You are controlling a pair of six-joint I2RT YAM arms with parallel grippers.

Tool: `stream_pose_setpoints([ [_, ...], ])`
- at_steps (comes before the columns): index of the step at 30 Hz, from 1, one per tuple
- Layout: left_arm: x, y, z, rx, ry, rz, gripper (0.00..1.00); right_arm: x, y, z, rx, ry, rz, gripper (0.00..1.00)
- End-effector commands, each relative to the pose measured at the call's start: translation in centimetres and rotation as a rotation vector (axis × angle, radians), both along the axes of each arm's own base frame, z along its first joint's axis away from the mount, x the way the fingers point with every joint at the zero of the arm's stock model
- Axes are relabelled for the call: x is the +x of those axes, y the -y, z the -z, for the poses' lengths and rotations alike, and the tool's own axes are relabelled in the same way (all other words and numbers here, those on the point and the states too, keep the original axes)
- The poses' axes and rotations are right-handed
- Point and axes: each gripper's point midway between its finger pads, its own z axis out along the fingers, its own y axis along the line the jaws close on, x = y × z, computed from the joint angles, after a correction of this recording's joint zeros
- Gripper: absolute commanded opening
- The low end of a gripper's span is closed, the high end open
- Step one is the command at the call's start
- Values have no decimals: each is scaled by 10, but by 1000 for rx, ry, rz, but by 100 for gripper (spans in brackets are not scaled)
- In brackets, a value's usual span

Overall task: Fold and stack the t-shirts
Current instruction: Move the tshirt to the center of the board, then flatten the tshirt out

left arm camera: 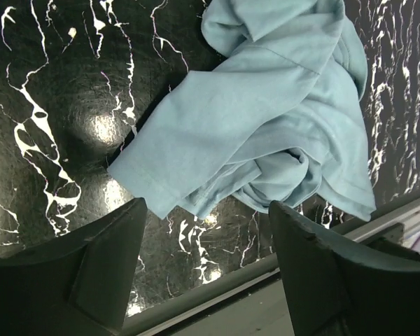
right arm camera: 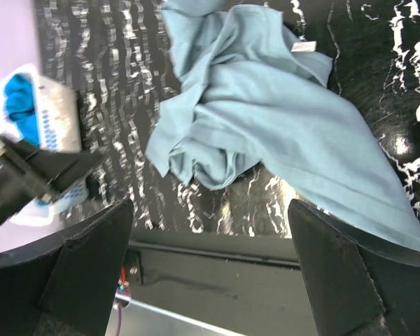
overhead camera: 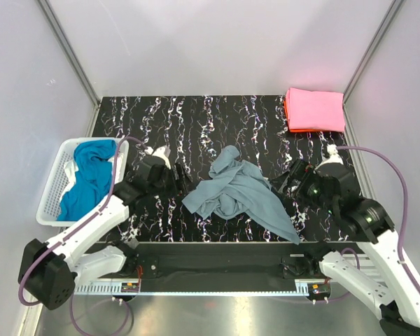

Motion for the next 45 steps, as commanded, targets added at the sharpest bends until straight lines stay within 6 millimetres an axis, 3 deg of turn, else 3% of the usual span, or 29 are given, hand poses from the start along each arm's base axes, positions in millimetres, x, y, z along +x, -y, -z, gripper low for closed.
stream_pose_setpoints([
  [1,10,1,-14,23,98,12,76,36,-10,7,-21,18,49,100],
  [3,8,8,3,27,54,39,76,67,-31,11,-27,10,31,97],
  [4,7,17,4,-4,49,67,76,74,-43,14,-19,-12,-5,92],
  [5,2,22,19,7,13,90,76,83,-53,17,-22,-20,-38,85],
  [6,-1,24,25,10,-4,99,76,94,-66,33,-47,-82,-73,80],
  [8,-7,29,42,33,-45,117,76,98,-83,54,-50,-157,-142,73],
  [9,-9,31,46,38,-48,123,76,98,-88,80,-77,-227,-159,72],
  [11,-14,37,55,49,-29,157,75,97,-96,102,-72,-267,-190,70],
  [12,-15,38,58,55,-24,165,74,90,-99,123,-78,-317,-214,69],
  [17,-13,33,93,183,-51,152,73,89,-106,138,-82,-337,-250,66],
  [21,-9,34,112,272,-73,178,68,86,-98,145,-128,-339,-247,65],
  [23,-6,36,111,282,-69,187,62,88,-97,147,-137,-315,-253,64],
  [27,2,36,81,263,-14,156,22,100,-108,144,-120,-245,-305,64],
  [31,5,19,35,266,40,77,8,127,-110,136,-185,-215,-279,65],
  [34,5,-9,26,282,1,-53,0,149,-113,131,-219,-185,-253,65],
  [36,-1,-14,25,233,-36,-87,0,159,-118,133,-216,-180,-239,65],
  [37,-1,-17,22,194,-28,-103,17,165,-117,134,-217,-177,-204,65],
  [38,-3,-16,21,170,-27,-102,24,169,-118,141,-221,-197,-188,64],
  [43,-4,-7,15,101,-2,-77,22,173,-122,161,-185,-298,-102,60],
  [45,-6,-8,19,119,-12,-65,41,167,-125,163,-161,-305,-112,61],
])
